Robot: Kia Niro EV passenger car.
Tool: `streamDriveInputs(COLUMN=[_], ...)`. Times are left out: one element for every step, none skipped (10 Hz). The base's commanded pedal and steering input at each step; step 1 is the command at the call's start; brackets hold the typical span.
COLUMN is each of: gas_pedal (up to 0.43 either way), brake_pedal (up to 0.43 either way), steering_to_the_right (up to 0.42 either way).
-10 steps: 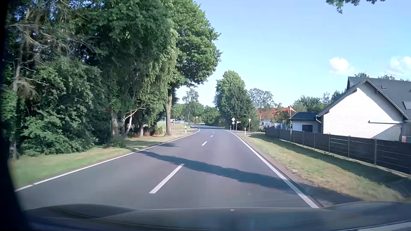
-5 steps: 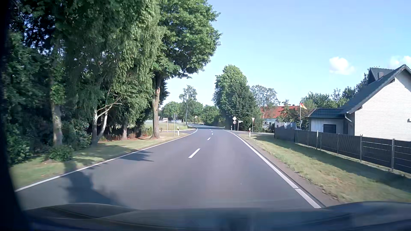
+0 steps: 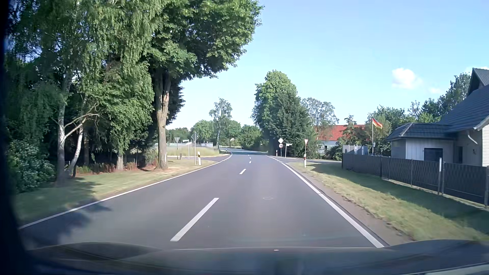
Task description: Follow the waypoints while adhering to traffic rules and regulations
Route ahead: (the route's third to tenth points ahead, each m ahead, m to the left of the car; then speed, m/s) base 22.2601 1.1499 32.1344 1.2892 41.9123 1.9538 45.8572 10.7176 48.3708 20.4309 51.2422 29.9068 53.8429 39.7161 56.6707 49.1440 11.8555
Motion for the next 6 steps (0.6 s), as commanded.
streamDriveInputs(gas_pedal=[0.0, 0.0, 0.0, 0.0, 0.0, 0.0], brake_pedal=[0.165, 0.171, 0.177, 0.177, 0.183, 0.189], steering_to_the_right=[0.006, 0.008, 0.013, 0.014, 0.014, 0.013])
